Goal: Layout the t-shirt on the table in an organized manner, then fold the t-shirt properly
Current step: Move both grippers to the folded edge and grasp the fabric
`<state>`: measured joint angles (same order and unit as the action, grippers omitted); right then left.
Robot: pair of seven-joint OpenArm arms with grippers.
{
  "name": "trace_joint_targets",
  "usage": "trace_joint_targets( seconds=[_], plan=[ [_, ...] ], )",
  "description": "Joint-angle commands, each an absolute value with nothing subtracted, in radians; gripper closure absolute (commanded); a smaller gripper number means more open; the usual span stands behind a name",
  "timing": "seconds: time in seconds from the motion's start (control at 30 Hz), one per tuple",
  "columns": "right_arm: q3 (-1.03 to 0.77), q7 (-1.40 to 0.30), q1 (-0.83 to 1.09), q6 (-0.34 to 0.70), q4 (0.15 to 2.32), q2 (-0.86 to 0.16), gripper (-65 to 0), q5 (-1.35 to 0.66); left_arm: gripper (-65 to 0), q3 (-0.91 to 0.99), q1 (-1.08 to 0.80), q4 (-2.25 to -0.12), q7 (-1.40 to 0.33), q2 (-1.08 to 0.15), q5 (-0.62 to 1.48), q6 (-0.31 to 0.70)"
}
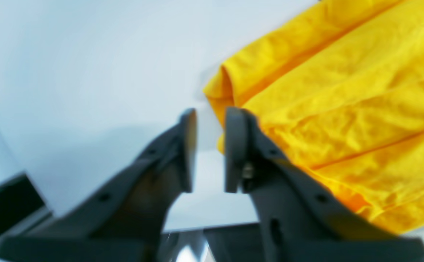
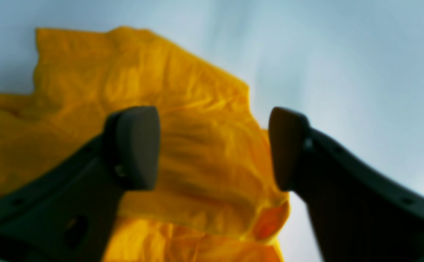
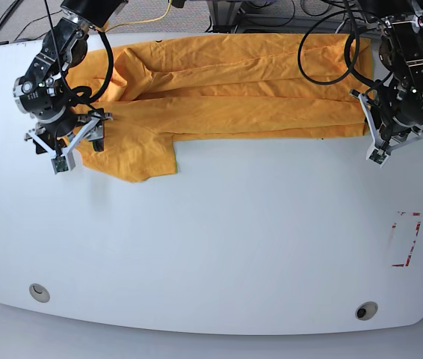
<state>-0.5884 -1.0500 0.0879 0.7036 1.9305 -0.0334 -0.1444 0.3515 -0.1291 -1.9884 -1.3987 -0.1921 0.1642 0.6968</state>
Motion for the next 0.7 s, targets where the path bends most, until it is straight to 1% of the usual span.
trace_joint_targets(
  seconds=[0.0,0.03,0.13,0.2,0.43,0.67],
  plan=[
    [-0.578,-1.033,0.097,0.698,1.946,-0.048,-28.2,-0.168,-7.4,0.329,-0.143,-2.002,-1.369,-0.176,0.097,0.698],
    [-0.575,-1.033,0.107,0.698,1.945,-0.048,-23.0,-0.17,-7.4,0.317,-0.156,-1.997,-1.354,-0.168,0.07,0.698],
    [-0.57,-1.033,0.128,0.698,1.926,-0.039,-10.8,-0.171,-7.4,0.275,-0.18,-1.979,-1.308,-0.16,0.018,0.698],
    [-0.57,-1.032,0.134,0.698,1.899,-0.039,-7.3,-0.171,-7.4,0.251,-0.189,-1.963,-1.277,-0.162,-0.002,0.698],
    [-0.573,-0.992,0.133,0.698,1.75,-0.054,-7.9,-0.17,-7.4,0.219,-0.194,-1.906,-1.231,-0.166,-0.019,0.698],
    [-0.573,-0.892,0.128,0.698,1.627,-0.097,-7.9,-0.17,-7.4,0.156,-0.079,-1.748,-1.227,-0.193,-0.018,0.698]
  ],
)
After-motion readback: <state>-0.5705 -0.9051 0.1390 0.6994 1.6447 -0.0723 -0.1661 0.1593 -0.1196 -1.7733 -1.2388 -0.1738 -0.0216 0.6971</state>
